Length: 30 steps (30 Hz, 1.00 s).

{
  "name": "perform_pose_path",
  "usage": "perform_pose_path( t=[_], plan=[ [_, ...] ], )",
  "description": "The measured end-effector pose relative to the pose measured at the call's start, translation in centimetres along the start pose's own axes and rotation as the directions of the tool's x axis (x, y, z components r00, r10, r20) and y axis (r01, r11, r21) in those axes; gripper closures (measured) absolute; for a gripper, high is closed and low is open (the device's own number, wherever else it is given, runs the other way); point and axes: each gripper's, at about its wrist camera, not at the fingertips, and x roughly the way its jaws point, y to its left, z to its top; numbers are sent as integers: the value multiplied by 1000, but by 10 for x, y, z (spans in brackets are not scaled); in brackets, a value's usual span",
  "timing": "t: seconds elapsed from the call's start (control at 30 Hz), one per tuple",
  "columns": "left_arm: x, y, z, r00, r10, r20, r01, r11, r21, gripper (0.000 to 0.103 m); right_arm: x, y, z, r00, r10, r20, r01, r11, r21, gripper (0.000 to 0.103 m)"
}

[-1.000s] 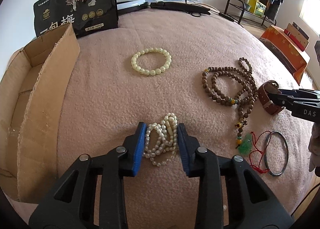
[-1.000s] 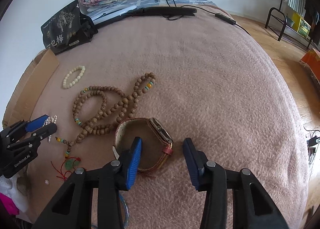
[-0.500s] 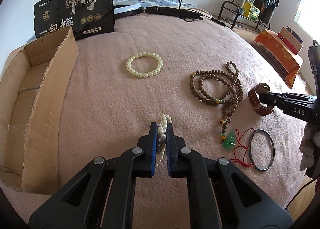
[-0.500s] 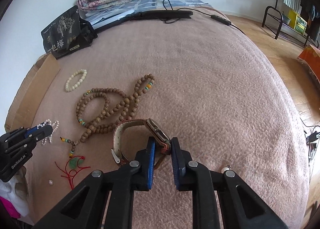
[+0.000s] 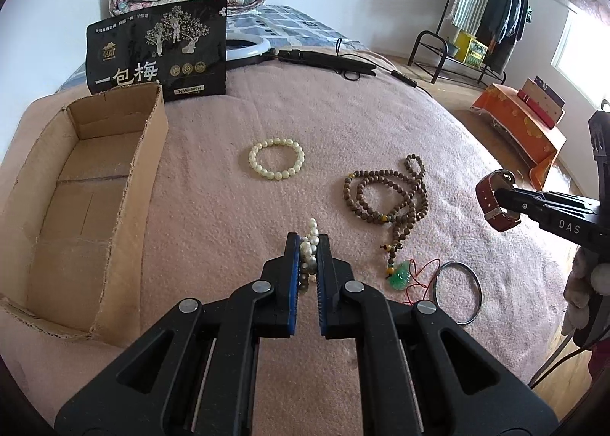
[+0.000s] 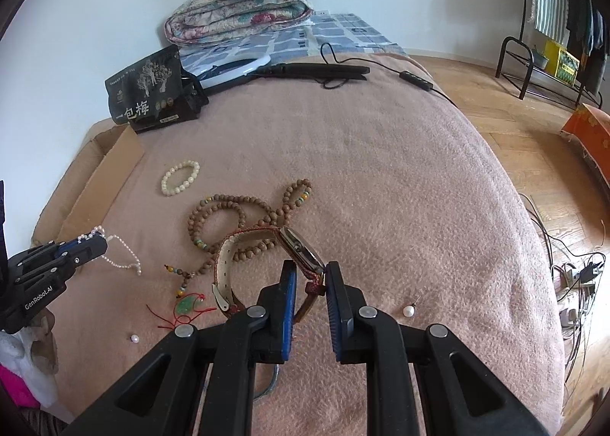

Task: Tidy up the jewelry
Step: 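Carry the pearl necklace in the left tool over the box while the right tool grasps the watch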

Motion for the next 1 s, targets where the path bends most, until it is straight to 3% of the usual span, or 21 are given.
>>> perform_pose_path(
  t=[0.57,1.0],
  plan=[
    [-79,48,17,991,11,133,-1,997,-71,97,-34,72,22,995,78,63,-71,992,-107,89],
    [-131,121,20,971,119,209,-89,985,-146,97,-36,166,41,983,167,71,-146,961,-237,89]
  ],
)
